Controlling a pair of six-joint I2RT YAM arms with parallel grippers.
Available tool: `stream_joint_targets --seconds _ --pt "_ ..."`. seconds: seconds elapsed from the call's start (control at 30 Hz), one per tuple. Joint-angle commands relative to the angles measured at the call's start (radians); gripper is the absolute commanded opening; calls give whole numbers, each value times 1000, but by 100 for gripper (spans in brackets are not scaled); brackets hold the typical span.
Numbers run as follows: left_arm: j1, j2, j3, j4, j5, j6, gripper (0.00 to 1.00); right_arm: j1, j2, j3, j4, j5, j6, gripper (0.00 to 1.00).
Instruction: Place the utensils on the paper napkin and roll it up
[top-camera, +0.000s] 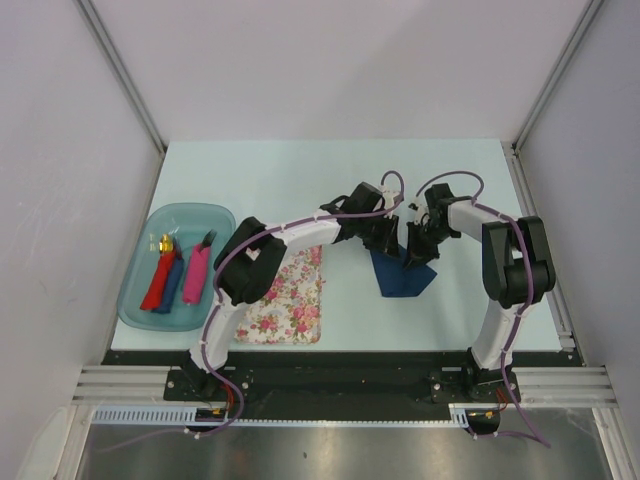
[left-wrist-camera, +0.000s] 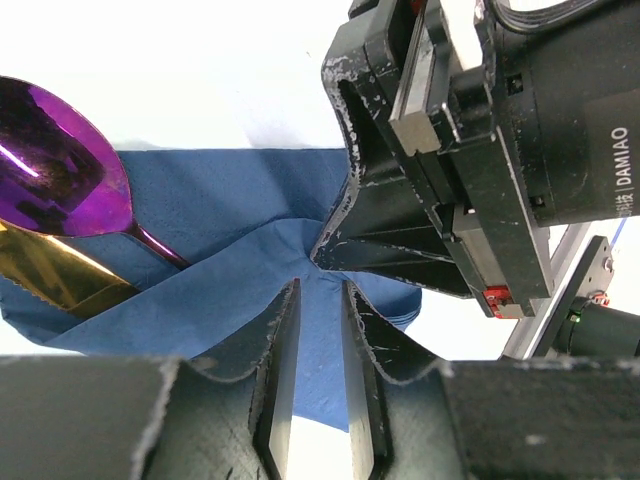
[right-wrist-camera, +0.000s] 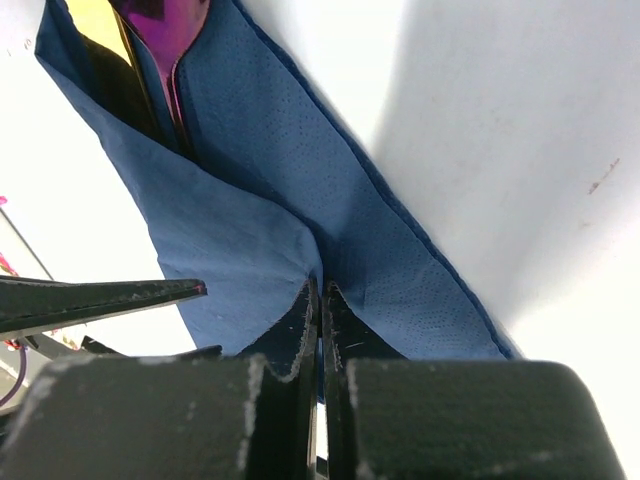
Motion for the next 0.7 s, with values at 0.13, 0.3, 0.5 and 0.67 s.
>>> stream_joint_targets --seconds 0.13,0.3,0.5,0.67 --pt "5 -27 10 29 -8 -3 28 -22 -33 -20 -46 30 -19 0" --pt "8 -22 12 30 -14 -6 27 -28 -40 -25 -41 31 -18 0" --pt "8 -1 16 19 -19 -3 23 -26 -20 -23 -23 33 -18 0" --pt "8 16 18 -8 -46 23 19 -26 -17 -23 -11 46 -19 0"
